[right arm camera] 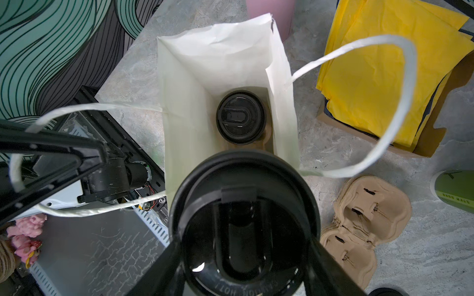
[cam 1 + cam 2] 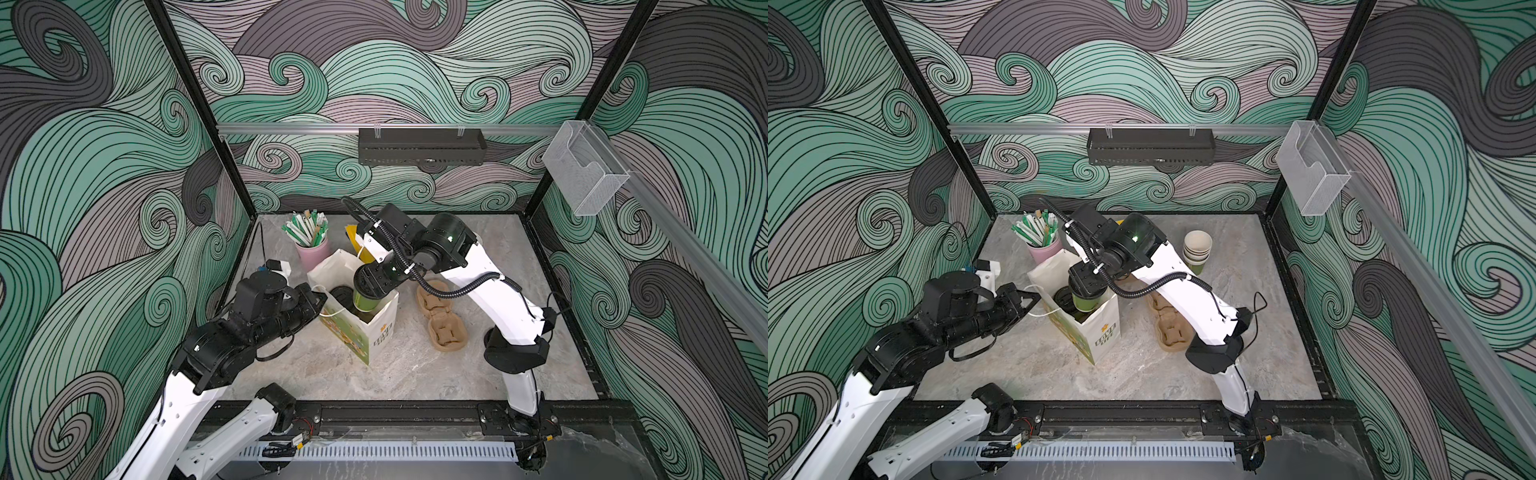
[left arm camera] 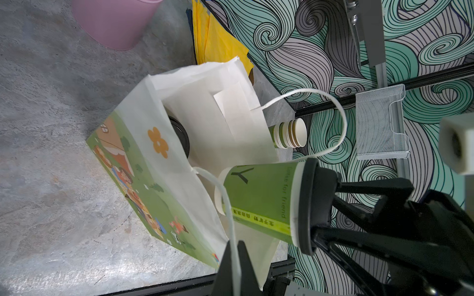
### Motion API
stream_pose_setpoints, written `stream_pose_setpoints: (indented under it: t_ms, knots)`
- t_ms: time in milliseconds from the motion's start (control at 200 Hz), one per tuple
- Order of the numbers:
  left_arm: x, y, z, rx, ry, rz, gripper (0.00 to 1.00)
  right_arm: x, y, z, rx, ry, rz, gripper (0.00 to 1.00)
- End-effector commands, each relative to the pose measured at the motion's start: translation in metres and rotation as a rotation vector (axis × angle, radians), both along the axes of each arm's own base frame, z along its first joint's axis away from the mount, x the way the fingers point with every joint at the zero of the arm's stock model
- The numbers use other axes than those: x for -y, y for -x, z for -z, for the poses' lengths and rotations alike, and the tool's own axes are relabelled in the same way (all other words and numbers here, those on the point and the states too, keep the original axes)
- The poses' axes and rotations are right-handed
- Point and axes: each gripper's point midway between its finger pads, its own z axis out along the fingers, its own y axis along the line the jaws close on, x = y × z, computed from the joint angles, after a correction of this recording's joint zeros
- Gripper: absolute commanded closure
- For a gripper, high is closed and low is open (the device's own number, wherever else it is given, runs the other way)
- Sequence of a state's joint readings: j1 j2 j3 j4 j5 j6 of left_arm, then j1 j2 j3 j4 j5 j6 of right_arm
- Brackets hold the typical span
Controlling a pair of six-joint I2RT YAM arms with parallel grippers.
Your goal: Pack the takeout coffee
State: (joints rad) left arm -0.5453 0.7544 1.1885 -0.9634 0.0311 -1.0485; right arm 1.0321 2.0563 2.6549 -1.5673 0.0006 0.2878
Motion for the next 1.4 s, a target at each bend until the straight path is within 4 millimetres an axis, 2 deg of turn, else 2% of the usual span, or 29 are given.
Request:
stream_pose_setpoints:
  t_ms: [0, 565, 885, 1176, 1396]
  knots:
    - [-0.001, 0.000, -0.005, 0.017, 0.012, 0.001, 1.00, -0.010, 0.000, 0.019, -0.014, 0.048, -0.020, 0.43]
    - [-0.004, 0.004, -0.002, 0.020, 0.019, -0.008, 1.00, -0.025, -0.010, 0.069, -0.026, 0.173, -0.060, 0.43]
    - [-0.004, 0.004, -0.001, 0.016, 0.016, -0.008, 1.00, -0.035, -0.008, 0.083, -0.033, 0.189, -0.085, 0.43]
    - [-0.004, 0.005, 0.001, 0.012, 0.016, -0.011, 1.00, -0.033, -0.012, 0.096, -0.011, 0.248, -0.063, 0.44]
    - [-0.003, 0.003, 0.000, 0.016, 0.021, -0.008, 1.00, -0.039, -0.010, 0.109, -0.046, 0.244, -0.062, 0.44]
